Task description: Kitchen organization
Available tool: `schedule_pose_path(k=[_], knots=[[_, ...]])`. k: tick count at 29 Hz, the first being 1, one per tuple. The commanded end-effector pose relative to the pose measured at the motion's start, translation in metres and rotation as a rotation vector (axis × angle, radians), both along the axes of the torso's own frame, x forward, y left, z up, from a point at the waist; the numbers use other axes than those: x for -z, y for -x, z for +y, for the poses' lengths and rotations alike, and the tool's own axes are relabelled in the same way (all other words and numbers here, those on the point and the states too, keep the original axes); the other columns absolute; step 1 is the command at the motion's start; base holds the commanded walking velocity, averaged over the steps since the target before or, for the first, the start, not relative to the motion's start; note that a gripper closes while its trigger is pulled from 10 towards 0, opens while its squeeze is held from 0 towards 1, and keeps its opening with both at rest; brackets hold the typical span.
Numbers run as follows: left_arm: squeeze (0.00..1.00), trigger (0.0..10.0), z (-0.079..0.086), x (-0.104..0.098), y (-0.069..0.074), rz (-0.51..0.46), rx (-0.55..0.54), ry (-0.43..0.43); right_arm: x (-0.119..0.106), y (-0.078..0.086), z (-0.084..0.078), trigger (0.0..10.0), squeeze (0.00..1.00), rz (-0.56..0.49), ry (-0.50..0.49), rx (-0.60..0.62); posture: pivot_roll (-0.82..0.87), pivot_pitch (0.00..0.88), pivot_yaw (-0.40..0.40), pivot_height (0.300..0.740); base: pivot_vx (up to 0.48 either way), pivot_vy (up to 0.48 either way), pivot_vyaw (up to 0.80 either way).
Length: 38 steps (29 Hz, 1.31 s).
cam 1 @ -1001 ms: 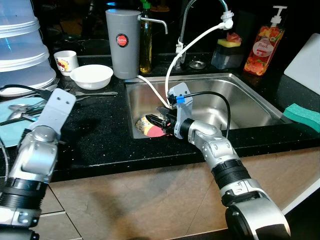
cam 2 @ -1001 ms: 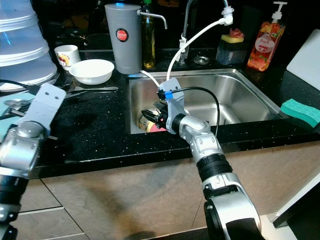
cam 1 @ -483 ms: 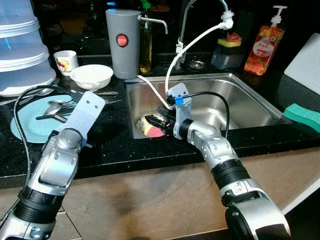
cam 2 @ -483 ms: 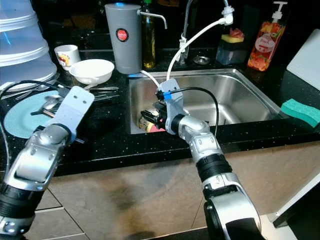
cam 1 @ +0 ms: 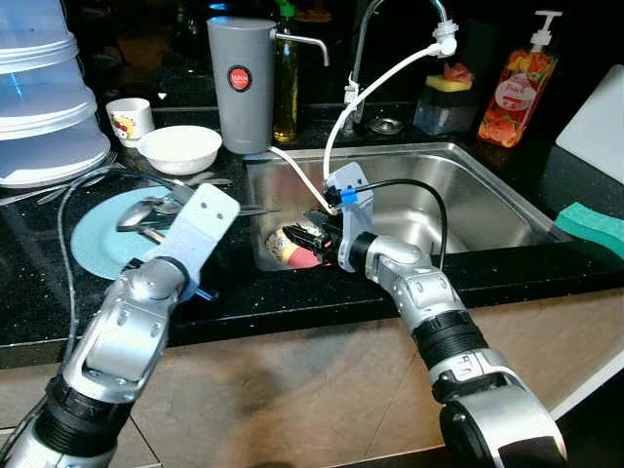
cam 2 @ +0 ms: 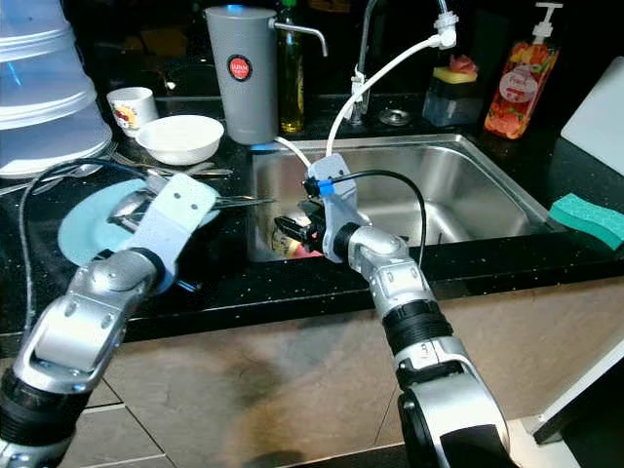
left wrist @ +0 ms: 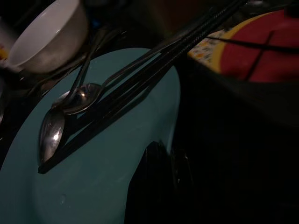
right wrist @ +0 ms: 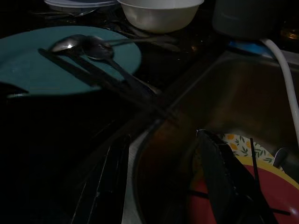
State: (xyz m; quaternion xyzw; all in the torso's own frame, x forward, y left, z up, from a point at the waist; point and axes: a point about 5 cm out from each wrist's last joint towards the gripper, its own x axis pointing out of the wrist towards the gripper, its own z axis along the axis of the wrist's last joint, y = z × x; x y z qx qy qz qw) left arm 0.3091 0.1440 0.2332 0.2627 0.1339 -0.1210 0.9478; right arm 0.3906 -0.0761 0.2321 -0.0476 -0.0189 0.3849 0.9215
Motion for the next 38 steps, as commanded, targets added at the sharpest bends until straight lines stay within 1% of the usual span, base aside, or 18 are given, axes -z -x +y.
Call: schedule_pose_path(k=[1,7,9,10,12,13,20,21,23,24,25,26,27,29,32,34,36,38], knots=[[0.00,0.0,-0.016,0.035,0.007,0.226,0.102,0.055,0.001,0.000,-0.002,10.0,0.00,0.006,0.007,-0.001,0.08,0.099,-0.018,0.740,0.000,0.000,0.00],[0.00,0.0,-0.016,0.033,0.008,0.227,0.105,0.049,0.001,0.000,-0.003,10.0,0.00,0.007,0.010,-0.001,0.08,0.096,-0.016,0.740,0.000,0.000,0.00],[0.00,0.0,-0.013,0.031,0.006,0.215,0.091,0.024,0.001,0.000,-0.002,10.0,0.00,0.006,0.010,-0.002,0.08,0.096,-0.017,0.740,0.000,0.000,0.00],[0.00,3.5,-0.012,0.031,0.006,0.205,0.081,0.007,0.001,0.000,-0.002,10.0,0.00,0.006,0.010,-0.002,0.08,0.096,-0.017,0.740,0.000,0.000,0.00],[0.00,3.5,-0.011,0.030,0.005,0.198,0.074,-0.004,0.001,0.000,-0.002,10.0,0.00,0.006,0.010,-0.002,0.08,0.096,-0.017,0.740,0.000,0.000,0.00],[1.00,10.0,-0.009,0.029,0.004,0.189,0.066,0.002,0.001,0.000,-0.002,10.0,0.00,0.005,0.010,-0.002,0.08,0.096,-0.018,0.740,0.000,0.000,0.00],[1.00,10.0,0.000,0.018,-0.001,0.136,0.024,0.033,0.000,0.000,-0.001,10.0,0.00,0.004,0.009,-0.007,0.08,0.094,-0.018,0.740,0.000,0.000,0.00],[1.00,10.0,0.002,0.009,-0.005,0.090,0.010,0.069,-0.001,0.000,-0.001,10.0,0.00,0.003,0.007,-0.011,0.08,0.093,-0.019,0.740,0.000,0.000,0.00],[1.00,10.0,0.002,0.009,-0.005,0.090,0.010,0.069,-0.001,0.000,-0.001,10.0,0.00,0.003,0.007,-0.011,0.08,0.093,-0.019,0.740,0.000,0.000,0.00],[1.00,10.0,0.003,0.000,-0.008,0.046,0.010,0.107,-0.002,0.000,0.000,10.0,0.00,0.003,0.006,-0.014,0.08,0.092,-0.021,0.740,0.000,0.000,0.00],[0.25,10.0,0.003,-0.007,-0.011,0.008,0.008,0.140,-0.002,0.000,0.000,10.0,0.00,0.003,0.004,-0.017,0.08,0.091,-0.022,0.740,0.000,0.000,0.00],[0.25,10.0,0.003,-0.007,-0.011,0.008,0.008,0.140,-0.002,0.000,0.000,10.0,0.00,0.003,0.004,-0.017,0.08,0.091,-0.022,0.740,0.000,0.000,0.00],[0.00,10.0,0.005,-0.015,-0.013,-0.024,-0.006,0.162,-0.003,0.000,0.001,10.0,0.00,0.001,0.003,-0.019,0.08,0.091,-0.022,0.740,0.000,0.000,0.00],[0.00,10.0,0.010,-0.026,-0.016,-0.067,-0.033,0.176,-0.005,0.000,0.001,10.0,0.00,-0.002,0.001,-0.022,0.08,0.091,-0.022,0.740,0.000,0.000,0.00],[0.00,10.0,0.013,-0.039,-0.018,-0.122,-0.020,0.182,-0.007,0.000,0.001,10.0,0.00,-0.006,0.001,-0.025,0.07,0.089,-0.025,0.740,0.000,0.000,0.00],[0.00,10.0,0.013,-0.039,-0.018,-0.122,-0.020,0.182,-0.007,0.000,0.001,10.0,0.00,-0.006,0.001,-0.025,0.07,0.089,-0.025,0.740,0.000,0.000,0.00],[0.00,10.0,0.015,-0.044,-0.019,-0.142,-0.018,0.185,-0.008,0.000,0.001,10.0,0.00,-0.008,0.001,-0.027,0.07,0.089,-0.025,0.740,0.000,0.000,0.00],[0.00,10.0,0.020,-0.052,-0.022,-0.175,0.011,0.191,-0.009,0.000,0.001,10.0,0.00,-0.012,0.003,-0.032,0.07,0.082,-0.030,0.740,0.000,0.000,0.00]])
